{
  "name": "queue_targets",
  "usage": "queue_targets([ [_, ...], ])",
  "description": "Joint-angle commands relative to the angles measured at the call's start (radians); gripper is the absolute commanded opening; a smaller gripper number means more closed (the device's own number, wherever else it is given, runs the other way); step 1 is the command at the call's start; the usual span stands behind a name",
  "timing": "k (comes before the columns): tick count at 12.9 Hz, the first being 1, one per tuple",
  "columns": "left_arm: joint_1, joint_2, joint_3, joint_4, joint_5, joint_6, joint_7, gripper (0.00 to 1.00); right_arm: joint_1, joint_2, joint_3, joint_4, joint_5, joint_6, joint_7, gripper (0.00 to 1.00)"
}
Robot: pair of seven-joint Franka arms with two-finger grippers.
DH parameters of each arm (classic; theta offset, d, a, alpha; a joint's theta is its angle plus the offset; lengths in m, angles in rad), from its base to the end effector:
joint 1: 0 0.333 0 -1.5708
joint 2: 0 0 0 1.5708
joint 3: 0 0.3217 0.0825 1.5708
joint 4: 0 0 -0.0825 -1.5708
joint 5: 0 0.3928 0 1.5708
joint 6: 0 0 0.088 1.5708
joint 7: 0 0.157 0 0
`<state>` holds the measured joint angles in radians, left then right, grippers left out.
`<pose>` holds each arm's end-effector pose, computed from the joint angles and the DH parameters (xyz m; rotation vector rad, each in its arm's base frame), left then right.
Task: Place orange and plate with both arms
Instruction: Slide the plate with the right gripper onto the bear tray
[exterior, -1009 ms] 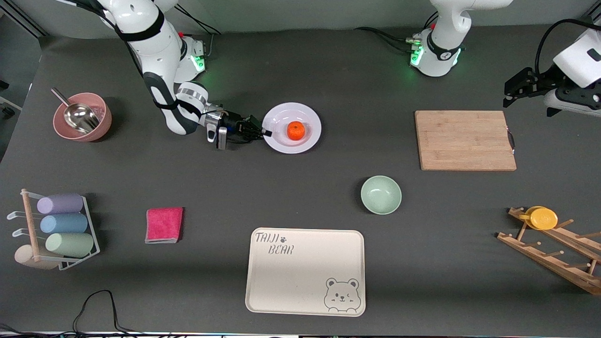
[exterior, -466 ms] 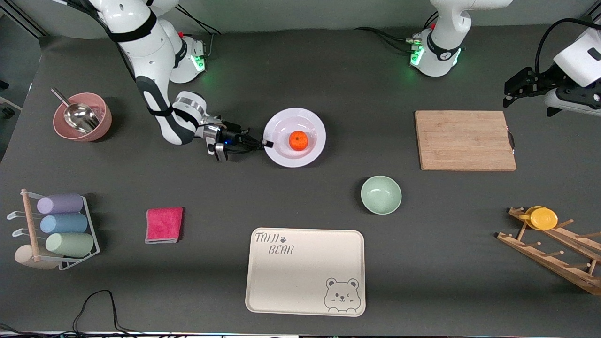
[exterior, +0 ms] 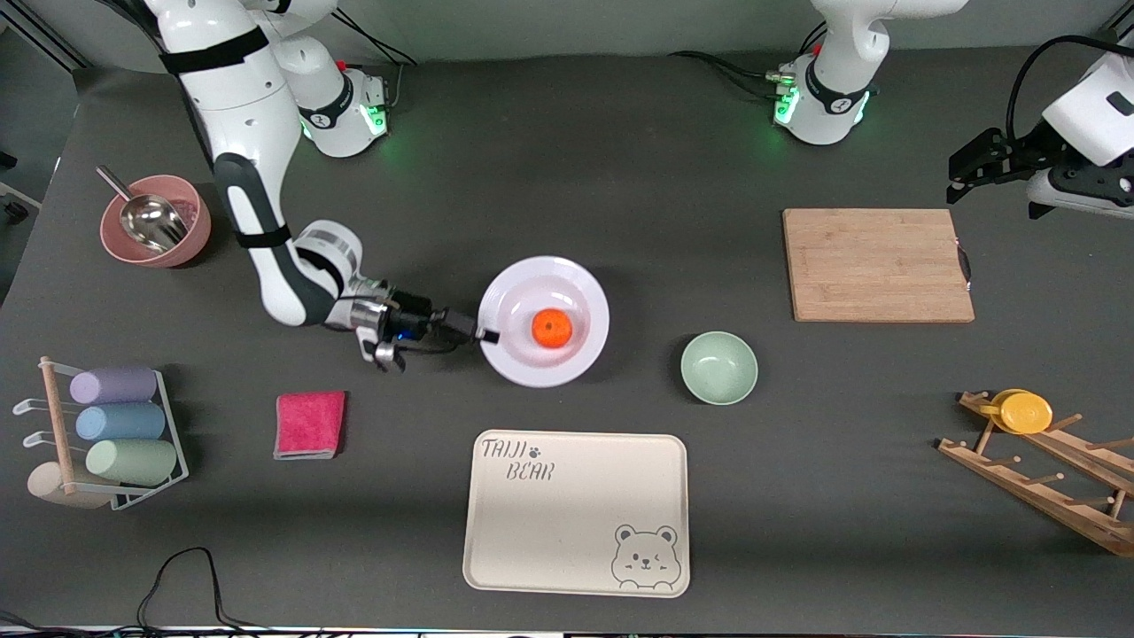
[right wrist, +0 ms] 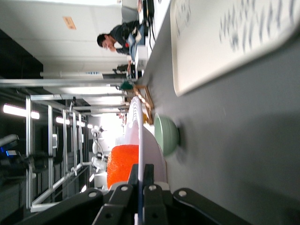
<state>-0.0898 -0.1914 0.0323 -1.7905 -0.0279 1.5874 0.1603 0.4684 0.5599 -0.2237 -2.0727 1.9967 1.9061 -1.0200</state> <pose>0.4999 -0.0319 0.5779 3.0886 -0.3377 -0.0156 0.5668 0.2542 0.1605 -1.7505 0.2444 -0.1748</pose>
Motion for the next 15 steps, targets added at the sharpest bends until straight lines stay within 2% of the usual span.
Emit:
queue_targets([
  [1,-0.002,-0.014,0.001,-0.006,-0.007,0.003,-0.016,1.00,0.002,0.165,-0.045,0.288,-0.064,-0.002,0.211,0.00],
  [6,-0.001,-0.011,0.001,-0.007,-0.007,0.008,-0.016,1.00,-0.017,0.420,-0.049,0.723,-0.053,0.142,0.376,0.00],
  [10,-0.001,-0.010,0.001,-0.007,-0.009,0.009,-0.016,1.00,-0.040,0.621,-0.037,1.015,-0.049,0.252,0.420,0.00],
  [12,0.001,-0.010,0.001,-0.007,-0.009,0.009,-0.016,1.00,-0.042,0.679,-0.022,1.095,-0.047,0.306,0.420,0.00],
  [15,0.001,-0.011,0.003,-0.007,-0.009,0.008,-0.016,1.00,-0.044,0.704,0.015,1.112,-0.047,0.346,0.405,0.00],
])
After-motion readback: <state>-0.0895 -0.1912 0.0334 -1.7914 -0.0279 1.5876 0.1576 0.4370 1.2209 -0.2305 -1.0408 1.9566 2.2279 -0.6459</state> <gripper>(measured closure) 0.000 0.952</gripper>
